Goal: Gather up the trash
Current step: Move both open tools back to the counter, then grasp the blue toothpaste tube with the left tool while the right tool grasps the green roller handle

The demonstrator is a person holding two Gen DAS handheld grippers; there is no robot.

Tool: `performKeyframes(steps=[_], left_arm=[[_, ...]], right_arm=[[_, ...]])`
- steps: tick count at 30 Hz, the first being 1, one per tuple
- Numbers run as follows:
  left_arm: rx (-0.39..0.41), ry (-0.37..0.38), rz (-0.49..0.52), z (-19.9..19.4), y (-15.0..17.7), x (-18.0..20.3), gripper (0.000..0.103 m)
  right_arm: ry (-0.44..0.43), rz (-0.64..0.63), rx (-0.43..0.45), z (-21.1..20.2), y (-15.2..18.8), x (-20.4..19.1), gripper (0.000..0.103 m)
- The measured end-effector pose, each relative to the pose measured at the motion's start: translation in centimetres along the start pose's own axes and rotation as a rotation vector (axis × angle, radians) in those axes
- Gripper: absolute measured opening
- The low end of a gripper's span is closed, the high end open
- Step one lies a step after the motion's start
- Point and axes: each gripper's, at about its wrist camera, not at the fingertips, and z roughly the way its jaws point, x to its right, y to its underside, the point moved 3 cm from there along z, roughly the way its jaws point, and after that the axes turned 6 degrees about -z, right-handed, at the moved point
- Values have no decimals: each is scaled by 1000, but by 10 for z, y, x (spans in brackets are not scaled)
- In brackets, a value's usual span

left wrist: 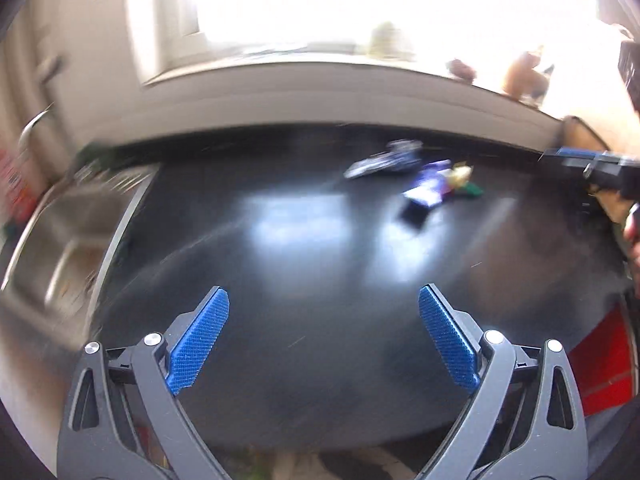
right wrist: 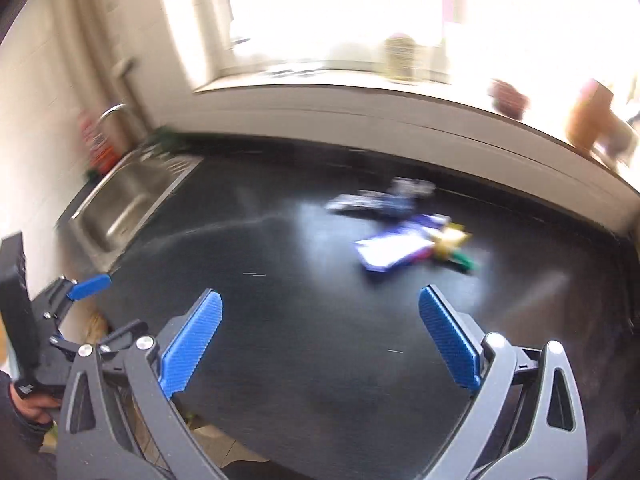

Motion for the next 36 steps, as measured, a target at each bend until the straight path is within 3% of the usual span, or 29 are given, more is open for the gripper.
performKeyframes(steps=[7,15,26,32,36], left_arm=[[-31,75,137,37,-37,84,93],[-70,69,188,87,-61,114,93],[-168,108,272,193,-89,137,93],[-261,146,336,259,-93,147,92],[-325,180,409,286,-88,153,91]], right_arm=[[34,39,8,-5,9,65,95],[-6,11,-1,25,-14,100,95],[-102,-98,-149,134,-15,152,92],[-153,-166,-259,198,-8,168,75],[-195,-243,-317,231,-3,168,69]])
